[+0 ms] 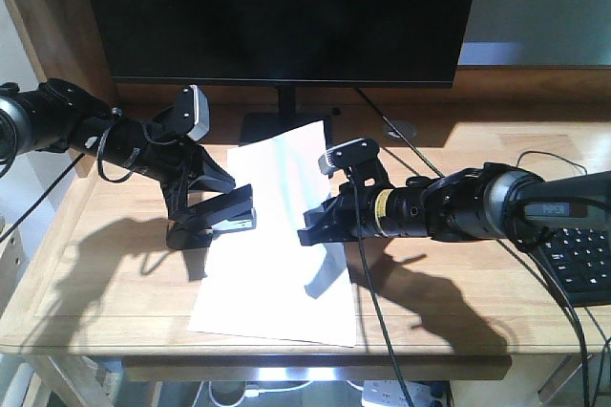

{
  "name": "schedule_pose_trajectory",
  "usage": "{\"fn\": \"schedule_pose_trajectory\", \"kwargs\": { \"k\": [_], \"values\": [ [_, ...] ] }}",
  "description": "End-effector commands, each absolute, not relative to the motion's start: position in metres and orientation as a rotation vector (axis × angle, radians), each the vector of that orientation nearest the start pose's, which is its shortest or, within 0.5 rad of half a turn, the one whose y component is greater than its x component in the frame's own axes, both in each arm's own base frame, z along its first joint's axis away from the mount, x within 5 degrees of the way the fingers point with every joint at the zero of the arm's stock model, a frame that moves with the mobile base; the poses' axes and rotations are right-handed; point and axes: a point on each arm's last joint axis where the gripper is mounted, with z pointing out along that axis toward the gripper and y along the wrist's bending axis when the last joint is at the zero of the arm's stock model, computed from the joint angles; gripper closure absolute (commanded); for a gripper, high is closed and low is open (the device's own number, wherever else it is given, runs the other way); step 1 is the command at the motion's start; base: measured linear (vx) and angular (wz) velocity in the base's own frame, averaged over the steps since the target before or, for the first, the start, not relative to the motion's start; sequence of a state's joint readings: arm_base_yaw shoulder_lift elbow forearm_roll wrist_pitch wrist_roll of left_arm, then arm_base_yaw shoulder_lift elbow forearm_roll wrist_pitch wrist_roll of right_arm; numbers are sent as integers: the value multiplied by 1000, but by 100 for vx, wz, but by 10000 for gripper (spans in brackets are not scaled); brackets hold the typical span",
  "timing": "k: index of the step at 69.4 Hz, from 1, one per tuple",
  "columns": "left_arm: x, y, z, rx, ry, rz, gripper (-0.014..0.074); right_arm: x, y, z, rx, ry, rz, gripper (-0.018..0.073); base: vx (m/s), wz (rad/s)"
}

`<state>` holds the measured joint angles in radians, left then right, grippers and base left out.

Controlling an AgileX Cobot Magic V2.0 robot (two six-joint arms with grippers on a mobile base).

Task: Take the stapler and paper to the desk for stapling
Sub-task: 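Lower the paper stack flat beside the stapler with the right gripper, then open the right gripper and lift it away from the paper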

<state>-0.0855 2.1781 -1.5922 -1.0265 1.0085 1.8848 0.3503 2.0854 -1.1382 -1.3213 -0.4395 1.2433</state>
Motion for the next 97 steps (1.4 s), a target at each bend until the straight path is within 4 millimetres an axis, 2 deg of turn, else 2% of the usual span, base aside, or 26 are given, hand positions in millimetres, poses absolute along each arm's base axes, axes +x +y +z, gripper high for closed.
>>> {"fn": "schedule_pose_trajectory", "kwargs": {
  "k": [1, 18, 35, 42, 48, 60, 73, 84, 97],
  "values": [
    [439, -108, 211, 1473, 1707, -624, 603, 385, 182, 148, -669, 2120, 673, 488, 0, 0],
    [439, -108, 211, 1473, 1707, -624, 603, 395, 182, 148, -627, 2134, 635, 354, 0, 0],
    [439, -108, 211, 1473, 1707, -624, 603, 401, 170, 143, -555, 2201, 455, 107, 0, 0],
    [439, -108, 211, 1473, 1707, -624, 603, 403, 161, 148, -462, 2232, 362, 43, 0, 0],
    [439, -108, 211, 1473, 1707, -624, 603, 404, 154, 158, -371, 2241, 292, 22, 0, 0],
    [439, -108, 211, 1473, 1707, -624, 603, 399, 137, 196, -289, 2187, 141, 24, 0, 0],
    [439, -108, 211, 1473, 1707, -624, 603, 371, 127, 247, -351, 2070, 98, 23, 0, 0],
    [439, -108, 211, 1473, 1707, -624, 603, 334, 113, 294, -354, 1956, 98, 23, 0, 0],
    [439, -108, 211, 1473, 1707, -624, 603, 277, 92, 340, -338, 1810, 106, 23, 0, 0]
  ]
}}
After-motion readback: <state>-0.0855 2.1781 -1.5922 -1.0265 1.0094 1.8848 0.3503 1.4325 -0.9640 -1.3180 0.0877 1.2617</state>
